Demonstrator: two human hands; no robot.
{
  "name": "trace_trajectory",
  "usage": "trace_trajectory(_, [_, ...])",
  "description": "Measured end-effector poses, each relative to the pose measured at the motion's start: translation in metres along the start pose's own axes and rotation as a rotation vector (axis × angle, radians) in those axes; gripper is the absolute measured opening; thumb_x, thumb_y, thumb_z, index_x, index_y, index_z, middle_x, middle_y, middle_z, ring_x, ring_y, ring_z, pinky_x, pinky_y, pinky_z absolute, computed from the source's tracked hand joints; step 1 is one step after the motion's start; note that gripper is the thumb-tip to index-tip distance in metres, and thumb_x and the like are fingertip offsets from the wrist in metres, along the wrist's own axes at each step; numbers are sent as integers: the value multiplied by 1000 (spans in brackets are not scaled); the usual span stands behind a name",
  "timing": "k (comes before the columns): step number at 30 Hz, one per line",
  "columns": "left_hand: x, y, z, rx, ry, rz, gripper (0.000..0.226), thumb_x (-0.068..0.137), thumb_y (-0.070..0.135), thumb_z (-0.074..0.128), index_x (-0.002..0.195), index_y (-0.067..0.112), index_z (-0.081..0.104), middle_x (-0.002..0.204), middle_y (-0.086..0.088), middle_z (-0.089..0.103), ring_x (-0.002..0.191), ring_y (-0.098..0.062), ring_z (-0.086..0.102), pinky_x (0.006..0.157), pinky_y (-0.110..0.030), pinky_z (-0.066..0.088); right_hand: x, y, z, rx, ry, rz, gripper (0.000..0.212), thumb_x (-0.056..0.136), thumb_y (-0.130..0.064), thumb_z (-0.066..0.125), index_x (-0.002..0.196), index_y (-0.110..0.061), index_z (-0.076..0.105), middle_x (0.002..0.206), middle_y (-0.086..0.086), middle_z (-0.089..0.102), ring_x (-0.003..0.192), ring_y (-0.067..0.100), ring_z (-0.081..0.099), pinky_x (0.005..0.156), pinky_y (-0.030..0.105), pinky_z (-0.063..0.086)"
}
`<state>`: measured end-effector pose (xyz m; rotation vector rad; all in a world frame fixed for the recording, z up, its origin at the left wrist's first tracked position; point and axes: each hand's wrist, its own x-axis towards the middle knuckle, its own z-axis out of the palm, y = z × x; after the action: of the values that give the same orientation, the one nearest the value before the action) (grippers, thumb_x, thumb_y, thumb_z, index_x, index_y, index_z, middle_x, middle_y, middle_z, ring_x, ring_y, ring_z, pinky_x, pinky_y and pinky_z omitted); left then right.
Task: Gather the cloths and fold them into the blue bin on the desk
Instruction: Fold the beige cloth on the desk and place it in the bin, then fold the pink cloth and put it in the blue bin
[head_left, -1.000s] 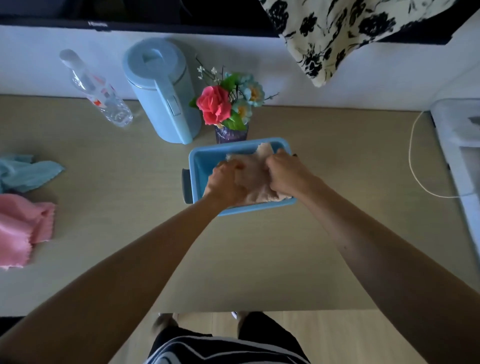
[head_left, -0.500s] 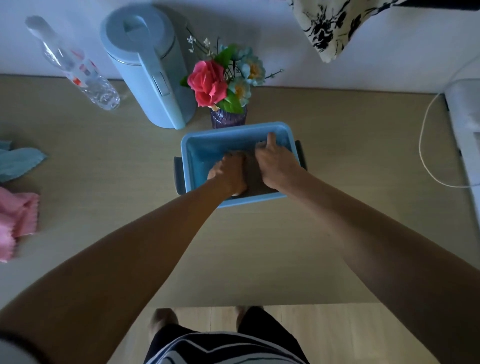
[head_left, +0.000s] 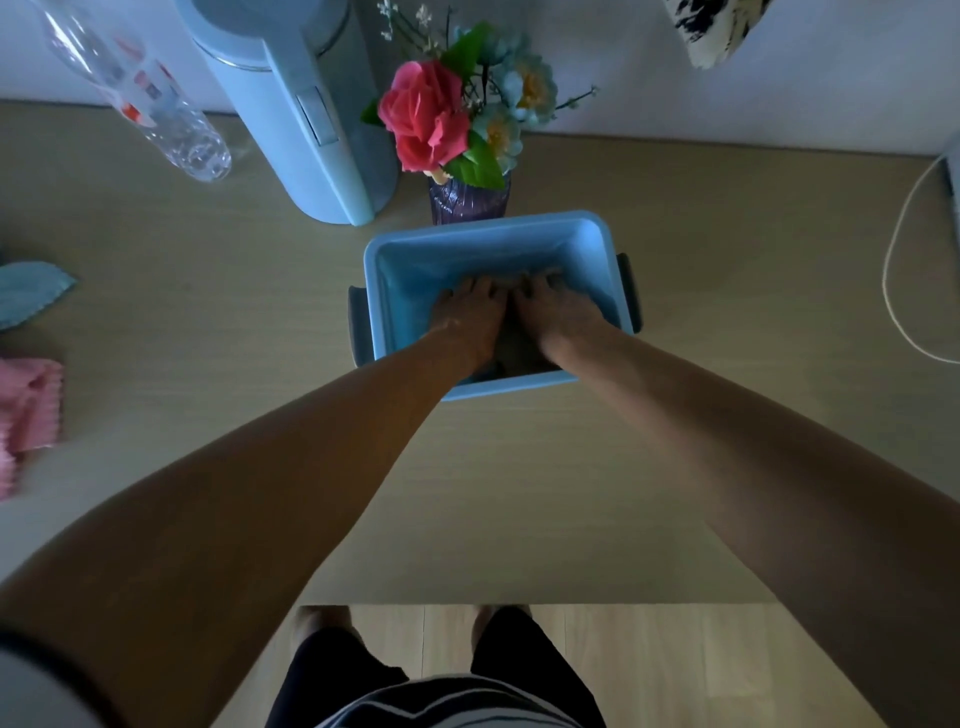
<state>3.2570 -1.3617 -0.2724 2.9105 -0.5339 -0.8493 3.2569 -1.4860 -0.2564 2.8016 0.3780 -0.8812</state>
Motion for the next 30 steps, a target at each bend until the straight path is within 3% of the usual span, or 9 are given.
trace_trajectory(4, [-7, 0, -10, -111, 3, 4, 85, 75, 35, 81, 148, 16, 41, 148, -13, 42, 140, -34, 38, 113, -45, 39, -5, 5, -8, 102, 48, -12, 55, 95, -6, 56, 148, -11, 40, 150, 18, 37, 135, 38, 46, 106, 50, 46])
trace_trajectory(7, [-31, -4, -34, -394, 97, -15, 71, 70, 37, 85, 132, 14, 58, 132, -12, 60, 124, -31, 58, 103, -42, 50, -18, 12, -30, 260, 128, -31, 49, 83, -11, 72, 129, -12, 55, 131, 11, 54, 120, 33, 58, 94, 46, 53])
trace_trajectory(10, [-82, -21, -64, -726, 304, 11, 64, 72, 29, 89, 126, 11, 61, 123, -8, 65, 113, -23, 63, 93, -25, 47, -49, 10, -57, 543, 381, 34, 44, 81, -23, 75, 122, -15, 59, 120, 11, 62, 103, 32, 66, 87, 41, 54])
trace_trajectory(12, [-125, -41, -79, -881, 473, 48, 56, 74, 19, 88, 123, 7, 63, 117, -8, 67, 103, -16, 65, 83, -14, 44, -76, -1, -71, 796, 586, 46, 38, 83, -21, 75, 119, -16, 61, 115, 7, 63, 92, 25, 70, 84, 45, 56])
trace_trajectory(14, [-167, -65, -87, -950, 557, 42, 51, 76, 16, 86, 122, 9, 64, 114, -3, 68, 93, -9, 65, 77, -14, 47, -101, -23, -84, 971, 748, 13, 31, 86, -16, 72, 115, -13, 62, 111, 3, 65, 90, 19, 71, 82, 43, 58])
trace_trajectory(16, [-204, -92, -86, -1005, 592, 2, 47, 77, 17, 85, 120, 14, 65, 115, 2, 69, 100, -9, 66, 81, -20, 51, -121, -55, -94, 1105, 842, -1, 30, 89, -13, 69, 119, -13, 62, 113, 0, 67, 91, 13, 70, 85, 33, 59])
trace_trajectory(19, [-252, -132, -74, -1052, 650, -61, 42, 79, 20, 85, 116, 21, 65, 111, 8, 71, 105, -8, 67, 86, -26, 54, -139, -117, -101, 1226, 900, -40, 38, 90, -8, 66, 127, -9, 59, 122, 3, 67, 100, 18, 70, 91, 34, 57])
trace_trajectory(23, [-291, -177, -50, -1096, 702, -150, 34, 83, 22, 81, 114, 22, 67, 110, 10, 72, 105, -8, 67, 90, -30, 55, -135, -198, -94, 1191, 944, -123, 45, 88, -8, 67, 132, -5, 56, 124, 8, 64, 113, 20, 65, 99, 37, 53])
trace_trajectory(30, [-329, -255, -10, -1088, 798, -319, 26, 87, 21, 76, 112, 22, 68, 110, 11, 71, 103, -10, 65, 88, -28, 52, -113, -306, -79, 1080, 718, -241, 55, 89, -10, 67, 141, -13, 49, 133, 4, 57, 123, 14, 58, 103, 41, 50])
